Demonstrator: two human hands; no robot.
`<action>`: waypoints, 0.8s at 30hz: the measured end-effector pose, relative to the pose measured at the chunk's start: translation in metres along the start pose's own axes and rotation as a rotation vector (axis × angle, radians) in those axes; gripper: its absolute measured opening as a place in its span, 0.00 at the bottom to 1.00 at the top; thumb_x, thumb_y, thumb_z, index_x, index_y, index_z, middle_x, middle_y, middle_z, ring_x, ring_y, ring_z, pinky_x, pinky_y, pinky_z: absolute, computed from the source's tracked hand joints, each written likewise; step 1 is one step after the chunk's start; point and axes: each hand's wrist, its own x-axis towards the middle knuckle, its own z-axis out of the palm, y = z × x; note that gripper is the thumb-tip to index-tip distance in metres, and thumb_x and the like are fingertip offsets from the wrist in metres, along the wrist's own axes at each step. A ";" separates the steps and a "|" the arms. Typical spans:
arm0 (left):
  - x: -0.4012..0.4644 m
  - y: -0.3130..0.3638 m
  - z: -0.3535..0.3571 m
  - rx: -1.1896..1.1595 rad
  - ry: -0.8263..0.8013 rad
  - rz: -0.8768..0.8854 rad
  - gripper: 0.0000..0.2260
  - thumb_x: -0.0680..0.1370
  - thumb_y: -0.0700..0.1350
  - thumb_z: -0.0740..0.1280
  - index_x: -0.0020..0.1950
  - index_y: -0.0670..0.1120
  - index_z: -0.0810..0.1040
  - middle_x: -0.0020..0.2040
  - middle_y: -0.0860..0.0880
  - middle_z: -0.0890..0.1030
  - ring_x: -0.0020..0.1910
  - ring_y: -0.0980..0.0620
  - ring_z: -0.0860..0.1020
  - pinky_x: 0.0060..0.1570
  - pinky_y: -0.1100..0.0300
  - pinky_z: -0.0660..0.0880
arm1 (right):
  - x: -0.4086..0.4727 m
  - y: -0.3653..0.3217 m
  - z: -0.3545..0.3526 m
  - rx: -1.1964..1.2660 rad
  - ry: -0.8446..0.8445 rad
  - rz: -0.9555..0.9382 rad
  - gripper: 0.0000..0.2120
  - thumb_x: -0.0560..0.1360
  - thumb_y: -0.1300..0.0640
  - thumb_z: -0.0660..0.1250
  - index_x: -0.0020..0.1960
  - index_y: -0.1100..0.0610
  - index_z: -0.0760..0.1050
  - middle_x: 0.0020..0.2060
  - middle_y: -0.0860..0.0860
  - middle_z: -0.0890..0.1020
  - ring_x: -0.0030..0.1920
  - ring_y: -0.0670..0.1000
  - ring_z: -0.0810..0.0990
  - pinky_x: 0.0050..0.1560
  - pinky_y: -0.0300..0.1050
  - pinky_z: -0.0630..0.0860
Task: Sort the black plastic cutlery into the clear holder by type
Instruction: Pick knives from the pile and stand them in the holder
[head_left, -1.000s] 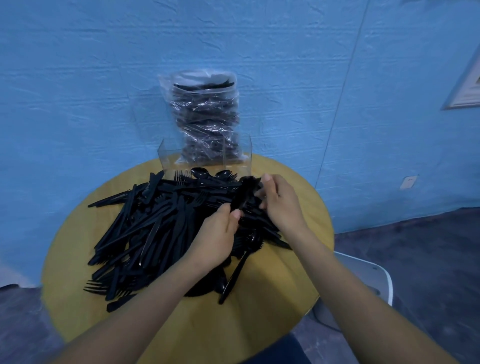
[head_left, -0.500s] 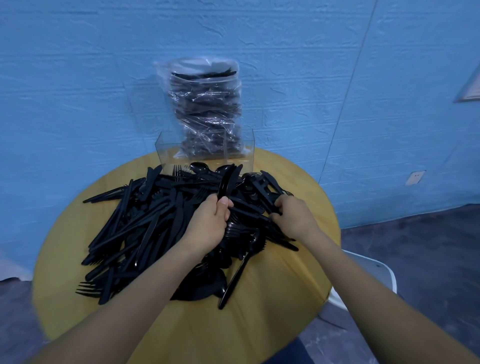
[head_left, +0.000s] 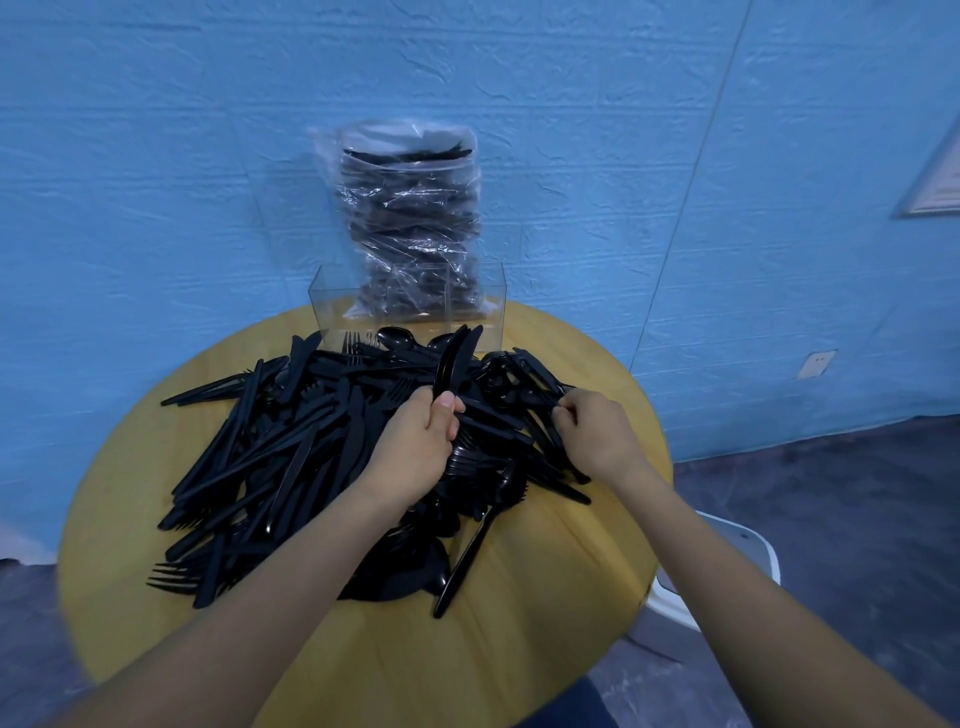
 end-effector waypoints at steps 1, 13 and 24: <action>-0.001 0.000 0.000 0.001 -0.001 0.002 0.12 0.83 0.47 0.51 0.46 0.48 0.71 0.36 0.51 0.69 0.30 0.55 0.66 0.30 0.61 0.64 | -0.001 0.001 -0.001 -0.003 0.018 -0.015 0.13 0.80 0.61 0.56 0.40 0.63 0.72 0.29 0.51 0.72 0.31 0.51 0.69 0.30 0.44 0.63; -0.010 0.009 -0.011 -0.076 0.025 -0.006 0.12 0.83 0.46 0.51 0.45 0.48 0.71 0.35 0.51 0.70 0.29 0.55 0.66 0.30 0.61 0.65 | -0.021 -0.019 -0.020 0.197 0.168 -0.022 0.11 0.81 0.60 0.57 0.42 0.58 0.73 0.33 0.48 0.75 0.32 0.44 0.70 0.30 0.29 0.67; -0.024 0.019 -0.029 -0.174 0.081 -0.016 0.12 0.83 0.47 0.51 0.46 0.46 0.70 0.34 0.50 0.70 0.27 0.57 0.66 0.27 0.63 0.66 | -0.050 -0.082 0.008 0.851 0.037 0.051 0.07 0.79 0.64 0.61 0.44 0.57 0.74 0.36 0.52 0.79 0.36 0.46 0.79 0.39 0.38 0.79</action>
